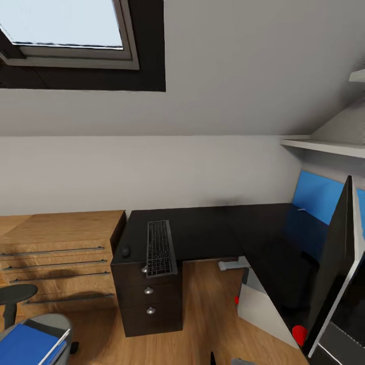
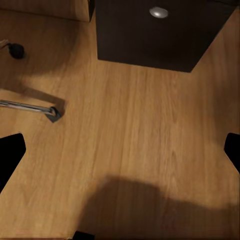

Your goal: In the bedroom, organize the workspace by keeping the computer under the desk, ensuring the monitor is on the desk, placing the keyboard on the desk next to the monitor, placing the mouse on the desk next to the keyboard, moving the folder from the swivel chair onto the desk next to the mouse, stacking the notebook on top of the folder with the pen on top of the notebook, and positioning the swivel chair next to the desk.

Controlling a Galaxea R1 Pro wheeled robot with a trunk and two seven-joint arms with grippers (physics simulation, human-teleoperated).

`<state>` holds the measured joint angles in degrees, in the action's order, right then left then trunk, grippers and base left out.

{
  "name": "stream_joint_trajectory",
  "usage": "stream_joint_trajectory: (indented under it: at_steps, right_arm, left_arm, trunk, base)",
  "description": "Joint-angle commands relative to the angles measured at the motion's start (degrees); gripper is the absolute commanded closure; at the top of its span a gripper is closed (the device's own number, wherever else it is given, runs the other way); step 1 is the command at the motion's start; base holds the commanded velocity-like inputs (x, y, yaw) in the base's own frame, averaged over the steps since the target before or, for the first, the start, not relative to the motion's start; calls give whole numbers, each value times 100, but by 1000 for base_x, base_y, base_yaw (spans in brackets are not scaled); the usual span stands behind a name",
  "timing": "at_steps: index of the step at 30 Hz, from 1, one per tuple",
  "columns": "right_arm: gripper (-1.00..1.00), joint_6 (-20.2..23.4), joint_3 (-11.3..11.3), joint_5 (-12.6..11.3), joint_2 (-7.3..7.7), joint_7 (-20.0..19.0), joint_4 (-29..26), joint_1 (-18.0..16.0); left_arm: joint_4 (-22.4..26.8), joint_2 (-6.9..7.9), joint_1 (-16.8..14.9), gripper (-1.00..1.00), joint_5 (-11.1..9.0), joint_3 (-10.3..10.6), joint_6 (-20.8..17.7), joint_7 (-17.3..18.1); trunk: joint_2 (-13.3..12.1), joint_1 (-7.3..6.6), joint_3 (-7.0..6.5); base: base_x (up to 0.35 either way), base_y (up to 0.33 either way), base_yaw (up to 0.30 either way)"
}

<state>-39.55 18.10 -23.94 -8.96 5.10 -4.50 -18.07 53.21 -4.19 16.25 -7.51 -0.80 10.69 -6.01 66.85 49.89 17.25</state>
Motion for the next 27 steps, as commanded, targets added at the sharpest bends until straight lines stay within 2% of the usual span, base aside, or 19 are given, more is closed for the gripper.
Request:
stream_joint_trajectory:
  at_steps: [1, 6, 27]
  right_arm:
    - [-100, -9, 51, -6, -1, 53, 2, -4]
    - [-100, -9, 53, -6, -6, 53, 2, -4]
    - [-100, -2, 54, -6, -10, 53, 11, -4]
  left_arm:
    - [6, -3, 1, -100, -42, 0, 33, -3]
    - [6, -3, 1, -100, -33, -6, 45, -5]
    - [-3, -3, 1, -100, -40, -8, 47, -6]
  trunk:
    - [4, -3, 6]
    - [4, -3, 11]
    - [4, -3, 156]
  base:
    - [-297, -139, 0]
    - [-299, -143, 46]
    - [-300, -150, 155]
